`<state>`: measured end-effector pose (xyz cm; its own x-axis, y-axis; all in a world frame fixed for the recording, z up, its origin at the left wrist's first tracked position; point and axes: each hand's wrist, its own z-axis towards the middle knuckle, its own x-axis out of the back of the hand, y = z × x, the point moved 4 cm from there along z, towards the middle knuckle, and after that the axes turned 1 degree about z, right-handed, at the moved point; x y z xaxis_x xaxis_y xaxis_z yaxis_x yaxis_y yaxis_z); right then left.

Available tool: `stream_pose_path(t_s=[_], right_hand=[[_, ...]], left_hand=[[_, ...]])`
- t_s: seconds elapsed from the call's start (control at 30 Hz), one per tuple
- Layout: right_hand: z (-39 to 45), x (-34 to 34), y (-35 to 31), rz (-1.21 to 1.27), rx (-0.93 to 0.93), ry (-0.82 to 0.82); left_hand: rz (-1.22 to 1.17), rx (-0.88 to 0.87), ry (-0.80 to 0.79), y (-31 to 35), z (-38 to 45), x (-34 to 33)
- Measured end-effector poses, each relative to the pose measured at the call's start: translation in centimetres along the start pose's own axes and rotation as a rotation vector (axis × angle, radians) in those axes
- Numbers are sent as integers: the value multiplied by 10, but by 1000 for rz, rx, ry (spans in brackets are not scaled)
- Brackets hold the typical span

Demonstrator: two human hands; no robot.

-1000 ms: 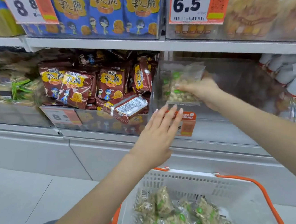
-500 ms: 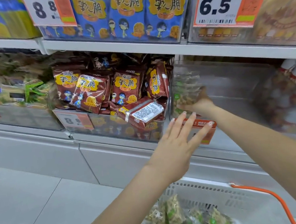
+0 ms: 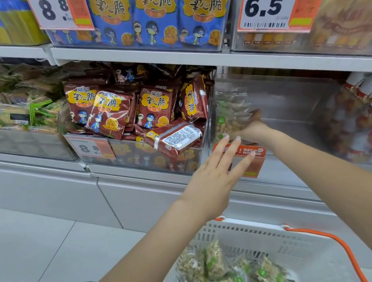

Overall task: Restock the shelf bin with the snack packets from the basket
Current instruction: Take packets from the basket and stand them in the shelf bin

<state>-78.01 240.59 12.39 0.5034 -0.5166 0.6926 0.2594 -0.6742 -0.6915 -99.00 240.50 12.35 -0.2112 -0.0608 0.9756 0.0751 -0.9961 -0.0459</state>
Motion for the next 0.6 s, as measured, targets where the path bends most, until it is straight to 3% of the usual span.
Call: stream_pose_path(t_s=[0.07,0.17,0.33,0.43,0.5,0.6], right_hand=[[-11,7,-1,39,20,-33],[-30,28,3,150,72,78],[-94,55,21,168,485,379],[-144,47,48,154,720,459],[-162,29,78,135,740,440],[-175,-12,138,79,635,326]], left_hand=[[-16,2,-10,-2,0,-3],[-13,-11,9,-2,-2,0],[-2,-87,228,13,-7,-4],[-27,-169,251,31,-18,-33],[-21,-184,162,39,-28,-60],[-134,-13,-217,40,-51,-110]])
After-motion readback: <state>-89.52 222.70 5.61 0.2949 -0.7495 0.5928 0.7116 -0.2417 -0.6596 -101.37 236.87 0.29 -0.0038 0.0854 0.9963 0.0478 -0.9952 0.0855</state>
